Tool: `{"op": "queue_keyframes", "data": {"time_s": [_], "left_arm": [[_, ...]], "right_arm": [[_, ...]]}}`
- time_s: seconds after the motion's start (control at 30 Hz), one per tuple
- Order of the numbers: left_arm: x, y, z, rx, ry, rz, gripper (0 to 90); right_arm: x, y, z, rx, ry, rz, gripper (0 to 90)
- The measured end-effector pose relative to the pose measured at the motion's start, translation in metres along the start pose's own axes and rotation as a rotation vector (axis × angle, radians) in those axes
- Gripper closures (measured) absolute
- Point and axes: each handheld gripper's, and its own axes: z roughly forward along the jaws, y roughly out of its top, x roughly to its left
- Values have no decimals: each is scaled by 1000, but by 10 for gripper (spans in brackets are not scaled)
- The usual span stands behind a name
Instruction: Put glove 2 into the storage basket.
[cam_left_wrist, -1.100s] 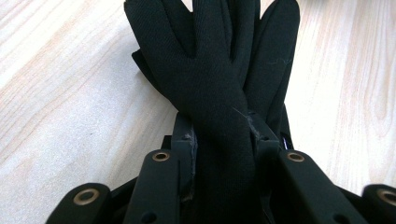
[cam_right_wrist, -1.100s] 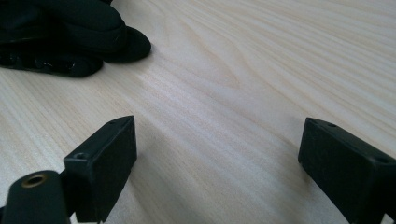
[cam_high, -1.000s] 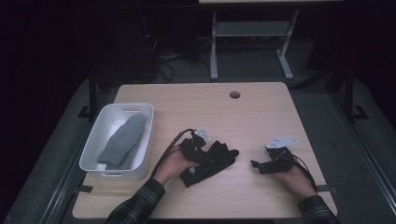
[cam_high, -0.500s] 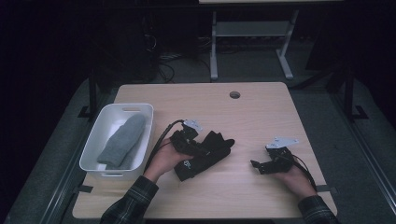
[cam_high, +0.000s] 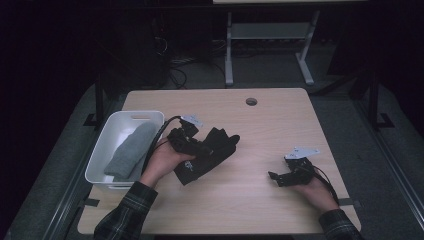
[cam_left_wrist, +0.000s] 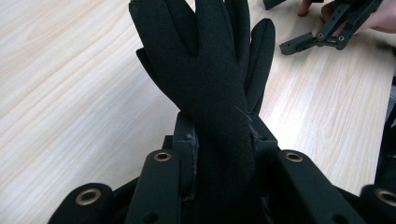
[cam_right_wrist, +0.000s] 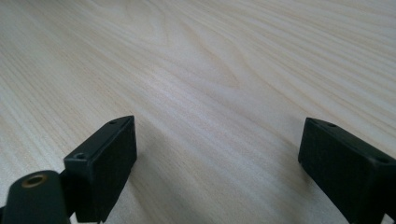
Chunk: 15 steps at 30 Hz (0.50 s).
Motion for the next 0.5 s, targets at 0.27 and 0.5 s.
{"op": "queue_keyframes", "data": {"time_s": [0.27, 0.5], "left_arm": [[10, 2, -29, -18, 33, -23, 704], [20, 2, -53, -18, 71, -49, 704]], "right_arm": [[0, 0, 0, 1, 0, -2, 113], [0, 0, 0, 1, 0, -1, 113]]}}
